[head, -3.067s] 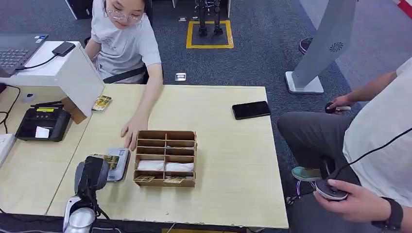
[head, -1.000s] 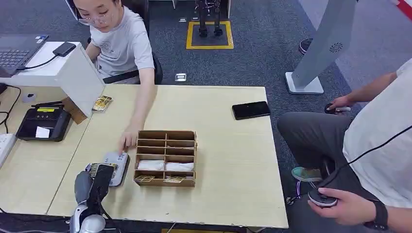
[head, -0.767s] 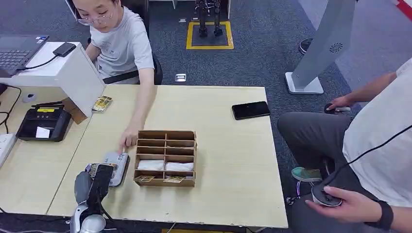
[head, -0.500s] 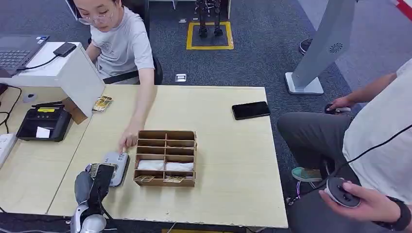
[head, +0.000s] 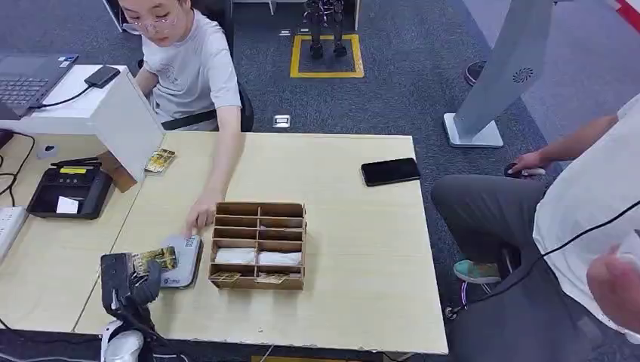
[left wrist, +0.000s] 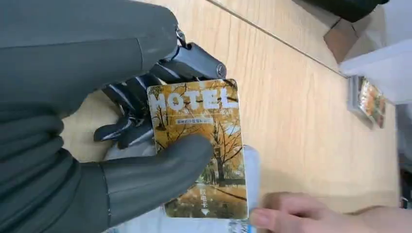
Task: Pass the card to the sensor for recognition and then transmit it.
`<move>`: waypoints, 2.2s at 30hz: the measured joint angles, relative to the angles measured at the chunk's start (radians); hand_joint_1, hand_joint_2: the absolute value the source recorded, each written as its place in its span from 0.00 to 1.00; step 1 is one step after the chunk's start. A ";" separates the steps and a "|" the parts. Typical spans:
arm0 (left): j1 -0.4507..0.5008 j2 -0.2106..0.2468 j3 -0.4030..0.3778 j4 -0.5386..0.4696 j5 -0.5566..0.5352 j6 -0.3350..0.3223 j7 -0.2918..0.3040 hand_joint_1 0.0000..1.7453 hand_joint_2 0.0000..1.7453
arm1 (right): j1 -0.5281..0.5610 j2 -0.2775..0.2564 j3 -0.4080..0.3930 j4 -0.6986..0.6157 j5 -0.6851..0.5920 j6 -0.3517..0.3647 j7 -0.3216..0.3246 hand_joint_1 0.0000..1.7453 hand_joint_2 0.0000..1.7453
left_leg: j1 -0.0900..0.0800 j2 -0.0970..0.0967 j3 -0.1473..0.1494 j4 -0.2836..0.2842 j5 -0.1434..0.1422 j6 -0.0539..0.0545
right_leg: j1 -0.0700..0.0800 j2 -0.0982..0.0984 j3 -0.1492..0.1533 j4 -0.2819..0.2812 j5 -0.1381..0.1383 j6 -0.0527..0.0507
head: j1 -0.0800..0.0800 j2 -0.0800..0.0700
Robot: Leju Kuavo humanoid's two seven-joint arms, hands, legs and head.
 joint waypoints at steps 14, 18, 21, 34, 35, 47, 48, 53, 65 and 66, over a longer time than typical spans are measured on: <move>0.002 0.009 0.012 -0.071 0.021 -0.005 -0.006 1.00 1.00 | 0.000 0.000 0.000 0.000 0.000 0.000 -0.001 0.00 1.00 | 0.000 0.000 -0.003 0.000 0.000 0.000 | 0.000 0.000 -0.003 0.000 0.000 0.000 | 0.000 0.000; -0.018 0.036 0.014 -0.106 0.099 -0.015 -0.023 1.00 1.00 | 0.000 0.000 0.000 0.000 0.003 0.000 0.001 0.00 1.00 | 0.000 0.000 -0.003 0.000 0.000 0.000 | 0.000 0.000 -0.003 0.000 0.000 0.000 | 0.000 0.000; -0.066 0.088 0.016 -0.152 0.207 -0.068 0.016 1.00 1.00 | -0.001 0.000 0.001 0.000 0.003 0.001 0.003 0.00 1.00 | 0.001 0.000 -0.003 0.000 0.001 0.000 | 0.000 0.000 -0.003 0.001 0.000 0.000 | 0.000 0.000; -0.287 0.235 0.039 -0.177 -0.256 0.251 -0.109 1.00 1.00 | -0.015 0.000 0.027 0.003 0.037 0.027 0.006 0.00 1.00 | 0.000 0.002 -0.003 0.000 0.002 -0.002 | 0.000 0.002 -0.004 0.002 0.001 -0.001 | 0.000 0.000; -0.287 0.241 0.038 -0.175 -0.306 0.273 -0.119 1.00 1.00 | -0.016 0.000 0.030 0.003 0.037 0.031 0.006 0.00 1.00 | 0.000 0.002 -0.003 0.000 0.002 -0.002 | 0.000 0.002 -0.004 0.001 0.001 -0.001 | 0.000 0.000; -0.287 0.282 0.037 -0.162 -0.496 0.341 -0.140 1.00 1.00 | -0.023 0.000 0.055 0.004 0.038 0.041 0.013 0.00 1.00 | 0.000 0.001 -0.003 0.000 0.002 -0.002 | 0.000 0.002 -0.005 0.001 0.001 -0.001 | 0.000 0.000; -0.287 0.284 0.036 -0.161 -0.515 0.350 -0.140 1.00 1.00 | -0.023 0.000 0.056 0.004 0.038 0.041 0.013 0.00 1.00 | 0.000 0.001 -0.003 0.000 0.002 -0.002 | 0.000 0.002 -0.005 0.001 0.001 -0.001 | 0.000 0.000; -0.286 0.295 0.028 -0.155 -0.573 0.383 -0.144 1.00 1.00 | -0.027 0.000 0.060 0.004 0.038 0.041 0.013 0.00 1.00 | 0.000 0.001 -0.003 0.000 0.002 -0.002 | 0.000 0.002 -0.005 0.001 0.001 -0.001 | 0.000 0.000; -0.283 0.302 0.019 -0.128 -0.543 0.380 -0.134 0.00 1.00 | -0.028 0.000 0.060 0.004 0.035 0.040 0.013 0.00 1.00 | 0.000 0.001 -0.003 0.000 0.002 -0.002 | 0.000 0.002 -0.005 0.001 0.001 -0.001 | 0.000 0.000; -0.283 0.302 0.016 -0.127 -0.540 0.376 -0.129 0.00 1.00 | -0.027 0.000 0.060 0.004 0.035 0.040 0.013 0.00 1.00 | 0.000 0.001 -0.003 0.000 0.002 -0.002 | 0.000 0.002 -0.005 0.001 0.001 -0.001 | 0.000 0.000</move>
